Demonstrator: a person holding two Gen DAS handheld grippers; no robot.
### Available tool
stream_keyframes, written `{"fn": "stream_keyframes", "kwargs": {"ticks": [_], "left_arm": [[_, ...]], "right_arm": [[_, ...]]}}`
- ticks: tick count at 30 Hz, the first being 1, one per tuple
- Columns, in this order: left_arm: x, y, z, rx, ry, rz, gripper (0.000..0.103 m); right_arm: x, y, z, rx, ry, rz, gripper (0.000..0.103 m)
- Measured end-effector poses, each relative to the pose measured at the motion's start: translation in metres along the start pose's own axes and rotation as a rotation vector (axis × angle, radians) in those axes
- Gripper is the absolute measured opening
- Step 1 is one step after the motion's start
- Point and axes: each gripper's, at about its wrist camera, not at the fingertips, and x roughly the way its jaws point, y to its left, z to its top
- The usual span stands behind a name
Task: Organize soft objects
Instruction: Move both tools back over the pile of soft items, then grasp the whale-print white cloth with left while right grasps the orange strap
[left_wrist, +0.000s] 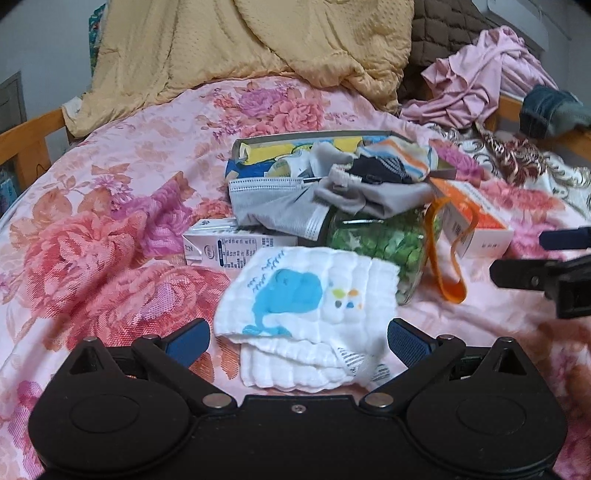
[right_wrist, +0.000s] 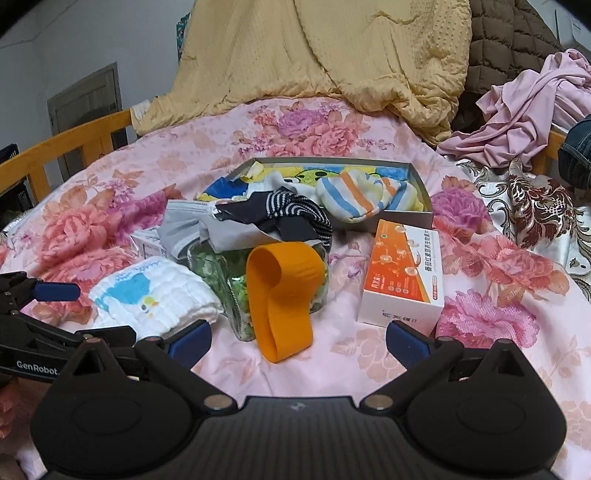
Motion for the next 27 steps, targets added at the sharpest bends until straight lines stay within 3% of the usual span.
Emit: {"fn": "stream_keyframes", "kwargs": {"ticks": [15,27], "left_arm": [[0.028,-0.009,-0.002,0.012,-0.01,0.002,0.102],[0.04,-0.014,-0.005,0.052,-0.031,-0.007,0.102]], "right_arm": [[0.034,-0.007,-0.006,0.015,0.074,-0.048,0.103],[0.057,-0.004,-0.009,-0.012,0.036,-0.013,0.103]]}}
